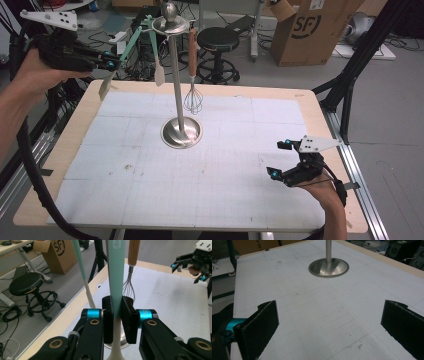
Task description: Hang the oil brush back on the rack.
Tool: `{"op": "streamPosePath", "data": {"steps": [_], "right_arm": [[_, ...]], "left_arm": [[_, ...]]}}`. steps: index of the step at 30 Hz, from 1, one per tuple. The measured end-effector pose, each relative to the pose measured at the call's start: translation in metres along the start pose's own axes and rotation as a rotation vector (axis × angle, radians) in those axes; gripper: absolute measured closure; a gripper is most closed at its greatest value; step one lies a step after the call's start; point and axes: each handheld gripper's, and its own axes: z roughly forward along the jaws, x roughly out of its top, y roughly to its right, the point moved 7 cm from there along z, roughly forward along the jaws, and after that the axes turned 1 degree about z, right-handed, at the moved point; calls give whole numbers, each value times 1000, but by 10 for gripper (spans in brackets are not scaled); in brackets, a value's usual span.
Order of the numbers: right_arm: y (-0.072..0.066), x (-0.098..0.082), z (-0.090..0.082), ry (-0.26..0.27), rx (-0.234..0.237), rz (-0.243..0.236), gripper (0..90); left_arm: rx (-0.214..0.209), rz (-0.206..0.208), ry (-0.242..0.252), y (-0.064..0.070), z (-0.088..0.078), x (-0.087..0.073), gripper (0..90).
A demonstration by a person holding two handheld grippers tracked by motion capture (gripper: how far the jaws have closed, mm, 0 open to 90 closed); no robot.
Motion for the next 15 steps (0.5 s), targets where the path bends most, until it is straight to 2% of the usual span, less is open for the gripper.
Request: {"op": "streamPosePath", "data": {"steps": [15], "right_arm": [[0, 0, 0, 2, 4, 1, 0]], "left_arm": [[2, -3, -16, -1, 9, 0, 808]]}}
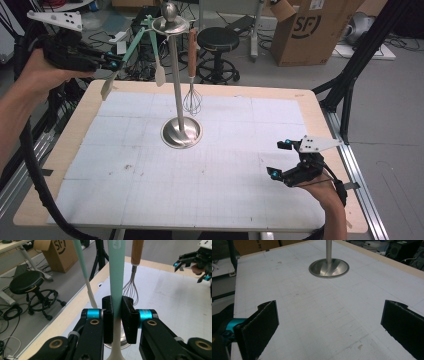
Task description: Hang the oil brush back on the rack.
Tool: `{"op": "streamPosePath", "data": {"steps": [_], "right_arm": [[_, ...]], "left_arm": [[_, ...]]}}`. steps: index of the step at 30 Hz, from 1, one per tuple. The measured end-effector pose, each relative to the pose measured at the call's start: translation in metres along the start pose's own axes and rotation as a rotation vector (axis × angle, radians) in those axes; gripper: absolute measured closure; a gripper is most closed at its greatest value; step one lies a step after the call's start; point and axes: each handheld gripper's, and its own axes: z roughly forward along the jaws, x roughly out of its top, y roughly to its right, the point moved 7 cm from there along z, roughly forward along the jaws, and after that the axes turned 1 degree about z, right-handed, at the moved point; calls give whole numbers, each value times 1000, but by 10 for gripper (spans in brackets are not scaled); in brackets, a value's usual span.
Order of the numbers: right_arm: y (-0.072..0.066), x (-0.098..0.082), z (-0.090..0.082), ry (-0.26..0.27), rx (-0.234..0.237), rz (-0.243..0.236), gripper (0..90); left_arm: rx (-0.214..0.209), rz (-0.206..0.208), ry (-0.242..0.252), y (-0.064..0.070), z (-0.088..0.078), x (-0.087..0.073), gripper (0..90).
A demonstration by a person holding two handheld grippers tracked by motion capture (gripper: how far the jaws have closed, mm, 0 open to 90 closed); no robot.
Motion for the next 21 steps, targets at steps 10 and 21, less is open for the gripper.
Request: {"op": "streamPosePath", "data": {"steps": [10, 21], "right_arm": [[0, 1, -1, 10, 2, -3, 0], [1, 1, -3, 18, 0, 1, 0]], "left_arm": [[-3, -4, -20, 0, 16, 1, 808], [-3, -14, -41, 0, 43, 5, 808]]}}
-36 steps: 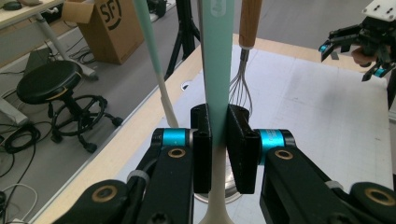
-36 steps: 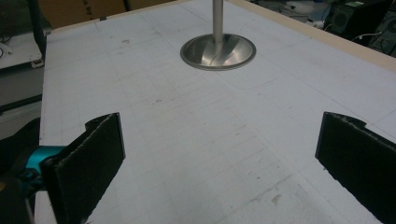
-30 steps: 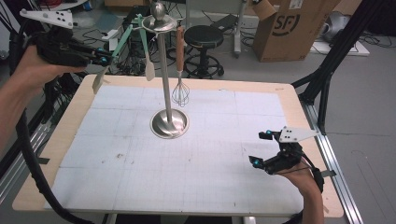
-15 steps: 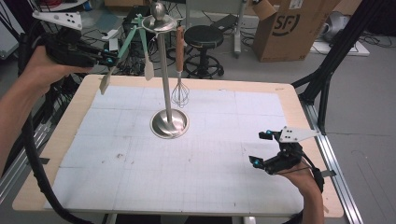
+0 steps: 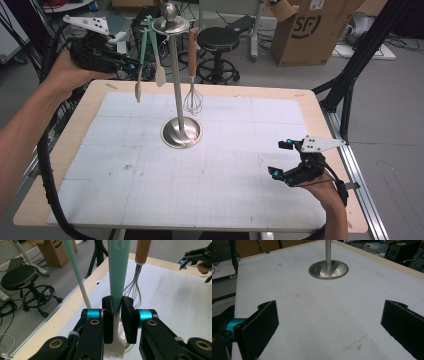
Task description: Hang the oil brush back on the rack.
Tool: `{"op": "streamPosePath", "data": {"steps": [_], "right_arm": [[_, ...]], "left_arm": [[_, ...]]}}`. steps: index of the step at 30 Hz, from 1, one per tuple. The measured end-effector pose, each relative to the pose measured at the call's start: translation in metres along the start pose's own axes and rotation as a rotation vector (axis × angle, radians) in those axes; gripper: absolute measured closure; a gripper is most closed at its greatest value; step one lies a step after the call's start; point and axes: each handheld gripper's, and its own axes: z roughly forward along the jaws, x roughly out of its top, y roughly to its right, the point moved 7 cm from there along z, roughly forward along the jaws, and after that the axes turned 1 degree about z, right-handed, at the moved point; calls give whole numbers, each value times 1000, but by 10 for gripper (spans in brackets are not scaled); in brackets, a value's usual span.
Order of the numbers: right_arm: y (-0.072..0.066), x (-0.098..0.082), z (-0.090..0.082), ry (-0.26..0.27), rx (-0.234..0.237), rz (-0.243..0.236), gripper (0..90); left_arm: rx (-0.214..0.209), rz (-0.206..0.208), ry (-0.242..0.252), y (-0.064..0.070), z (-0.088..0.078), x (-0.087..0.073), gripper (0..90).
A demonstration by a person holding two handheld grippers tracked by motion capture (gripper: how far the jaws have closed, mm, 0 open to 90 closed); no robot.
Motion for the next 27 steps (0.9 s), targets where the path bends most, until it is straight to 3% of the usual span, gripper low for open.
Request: {"op": "streamPosePath", "data": {"steps": [5, 12, 19, 22, 27], "right_arm": [[0, -1, 0, -5, 1, -4, 0], [0, -1, -1, -3, -1, 0, 0], [-1, -3, 2, -15, 7, -5, 0], [-2, -3, 0, -10, 4, 2, 0], [-2, -3, -4, 21, -2, 14, 0]], "left_arm": [[-15, -3, 1, 2, 7, 2, 807], [11, 3, -2, 3, 2, -2, 766], [32, -12, -2, 12, -5, -17, 502], [52, -25, -11, 17, -8, -26, 315], [46, -48, 30, 32, -12, -41, 106]]}}
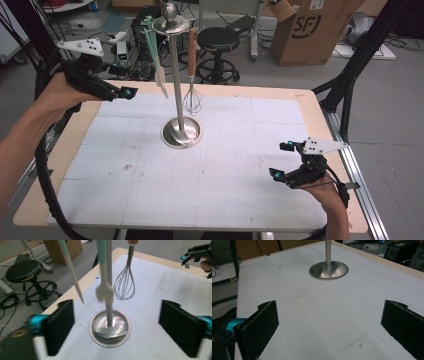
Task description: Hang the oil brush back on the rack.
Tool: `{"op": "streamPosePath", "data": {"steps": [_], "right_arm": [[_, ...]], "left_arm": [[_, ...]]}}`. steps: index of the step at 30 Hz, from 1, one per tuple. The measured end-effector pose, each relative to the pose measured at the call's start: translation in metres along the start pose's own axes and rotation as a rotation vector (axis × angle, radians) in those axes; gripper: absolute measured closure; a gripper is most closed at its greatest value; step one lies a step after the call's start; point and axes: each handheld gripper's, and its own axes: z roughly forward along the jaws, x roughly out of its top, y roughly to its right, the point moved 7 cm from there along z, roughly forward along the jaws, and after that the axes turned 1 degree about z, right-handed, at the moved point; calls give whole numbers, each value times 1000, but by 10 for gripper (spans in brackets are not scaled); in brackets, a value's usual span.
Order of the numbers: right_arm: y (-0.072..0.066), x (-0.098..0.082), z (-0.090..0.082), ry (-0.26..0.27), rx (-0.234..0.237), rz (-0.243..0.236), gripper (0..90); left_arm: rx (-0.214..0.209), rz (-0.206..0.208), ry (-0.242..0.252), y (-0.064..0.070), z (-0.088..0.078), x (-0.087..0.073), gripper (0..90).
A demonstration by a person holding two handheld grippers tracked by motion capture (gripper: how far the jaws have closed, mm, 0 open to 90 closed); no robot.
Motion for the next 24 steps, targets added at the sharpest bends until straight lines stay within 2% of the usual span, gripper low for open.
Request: {"op": "streamPosePath", "data": {"steps": [1, 3, 5, 9, 12, 14, 17, 20, 24], "right_arm": [[0, 1, -1, 9, -2, 6, 0], [0, 2, -2, 21, -4, 6, 0], [-1, 2, -3, 19, -4, 8, 0], [-2, 3, -3, 25, -2, 10, 0], [-2, 3, -4, 29, -3, 6, 0], [-2, 3, -5, 28, -2, 4, 0], [-2, 3, -6, 29, -7, 7, 0], [-3, 4, -6, 30, -9, 7, 0], [-3, 3, -5, 25, -10, 7, 0]], "left_arm": [[-5, 3, 0, 2, -1, -3, 55], [-5, 12, 12, 8, -3, -11, 16], [-7, 4, 34, 14, -5, -17, 16], [-10, 13, 55, 24, -6, -31, 16], [4, 28, 49, 30, -4, -43, 16], [5, 23, 69, 35, -4, -48, 16], [-17, 36, 88, 44, 0, -59, 16], [-38, 29, 125, 49, 2, -71, 16], [-42, 14, 154, 55, 6, -90, 16]]}}
